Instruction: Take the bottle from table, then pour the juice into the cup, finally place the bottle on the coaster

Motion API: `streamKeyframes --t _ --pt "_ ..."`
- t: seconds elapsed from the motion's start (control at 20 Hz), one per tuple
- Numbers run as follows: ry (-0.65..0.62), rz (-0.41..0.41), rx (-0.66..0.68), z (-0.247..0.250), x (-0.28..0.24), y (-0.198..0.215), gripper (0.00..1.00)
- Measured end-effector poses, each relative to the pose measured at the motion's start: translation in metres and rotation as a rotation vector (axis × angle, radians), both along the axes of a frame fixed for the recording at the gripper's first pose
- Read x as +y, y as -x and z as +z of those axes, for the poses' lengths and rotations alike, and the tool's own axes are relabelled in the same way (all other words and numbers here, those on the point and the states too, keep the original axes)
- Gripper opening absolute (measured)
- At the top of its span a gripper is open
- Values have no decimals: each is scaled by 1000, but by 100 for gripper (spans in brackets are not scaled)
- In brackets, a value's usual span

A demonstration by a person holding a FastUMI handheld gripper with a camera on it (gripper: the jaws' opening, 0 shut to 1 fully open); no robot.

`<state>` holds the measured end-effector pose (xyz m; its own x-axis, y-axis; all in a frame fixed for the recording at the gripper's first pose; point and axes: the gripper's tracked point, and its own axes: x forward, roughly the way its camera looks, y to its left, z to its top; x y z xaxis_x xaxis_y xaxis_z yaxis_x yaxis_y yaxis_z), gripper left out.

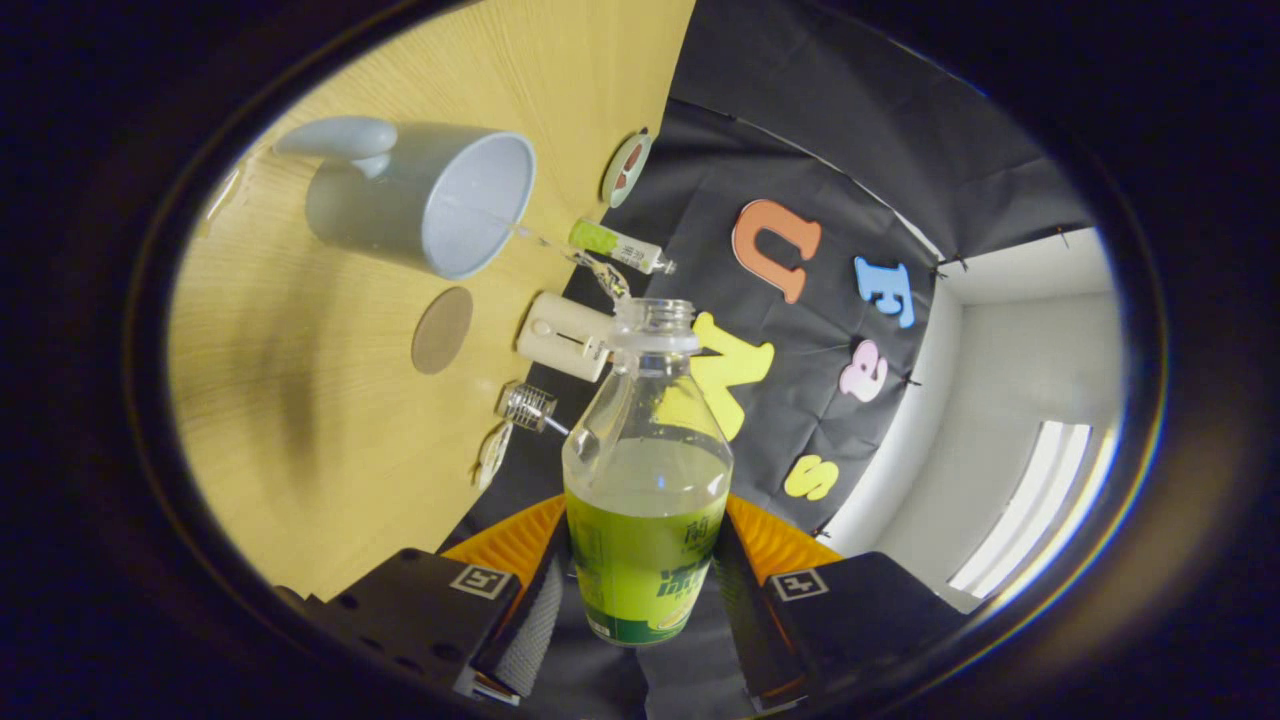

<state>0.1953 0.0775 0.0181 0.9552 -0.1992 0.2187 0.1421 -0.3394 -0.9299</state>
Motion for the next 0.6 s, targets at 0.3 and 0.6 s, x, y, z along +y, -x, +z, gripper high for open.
streamKeyframes --t 0.3,0.6 --pt "98 -7 -24 10 4 -2 79" --pt "119 -14 -17 11 4 -5 79"
